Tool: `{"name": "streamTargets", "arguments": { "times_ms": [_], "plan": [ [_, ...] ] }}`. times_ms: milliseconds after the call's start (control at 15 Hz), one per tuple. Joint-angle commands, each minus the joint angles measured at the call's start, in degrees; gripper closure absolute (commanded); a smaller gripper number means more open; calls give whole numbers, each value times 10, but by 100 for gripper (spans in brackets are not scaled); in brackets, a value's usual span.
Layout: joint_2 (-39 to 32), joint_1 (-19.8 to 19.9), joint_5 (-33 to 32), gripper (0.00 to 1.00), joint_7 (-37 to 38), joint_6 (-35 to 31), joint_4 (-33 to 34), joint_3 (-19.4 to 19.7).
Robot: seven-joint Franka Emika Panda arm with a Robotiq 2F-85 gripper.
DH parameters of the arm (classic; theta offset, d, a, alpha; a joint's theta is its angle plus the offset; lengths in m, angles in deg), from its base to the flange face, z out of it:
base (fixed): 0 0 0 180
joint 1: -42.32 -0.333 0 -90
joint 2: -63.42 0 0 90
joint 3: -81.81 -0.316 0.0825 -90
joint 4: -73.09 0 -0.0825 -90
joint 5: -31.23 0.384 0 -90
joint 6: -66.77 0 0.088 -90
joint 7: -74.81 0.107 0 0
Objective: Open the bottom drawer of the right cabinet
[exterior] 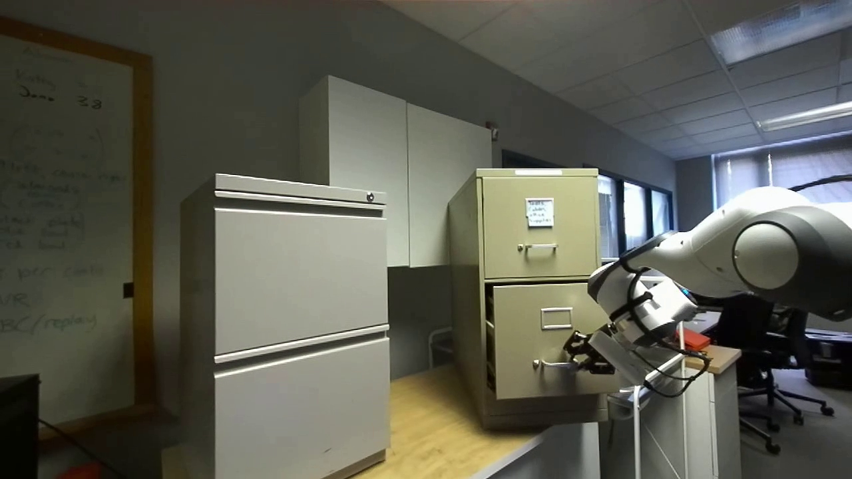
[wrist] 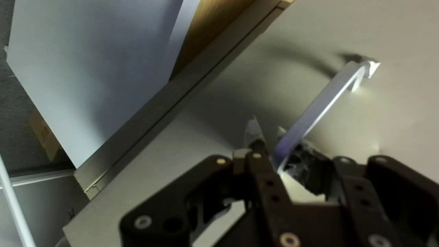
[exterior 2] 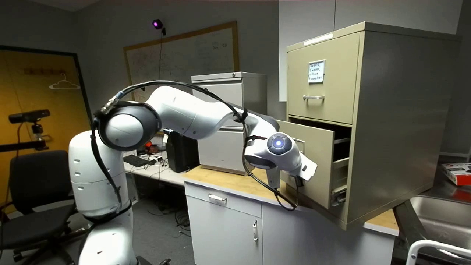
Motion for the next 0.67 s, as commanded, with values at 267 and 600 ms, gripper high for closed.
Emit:
{"name": "streamTargets", "arguments": {
  "times_ms": [267,600],
  "plan": [
    [126,-99,11,96,-36,81,-183,99],
    [194,-117,1,96,-28,109,-257,126]
  ]
}}
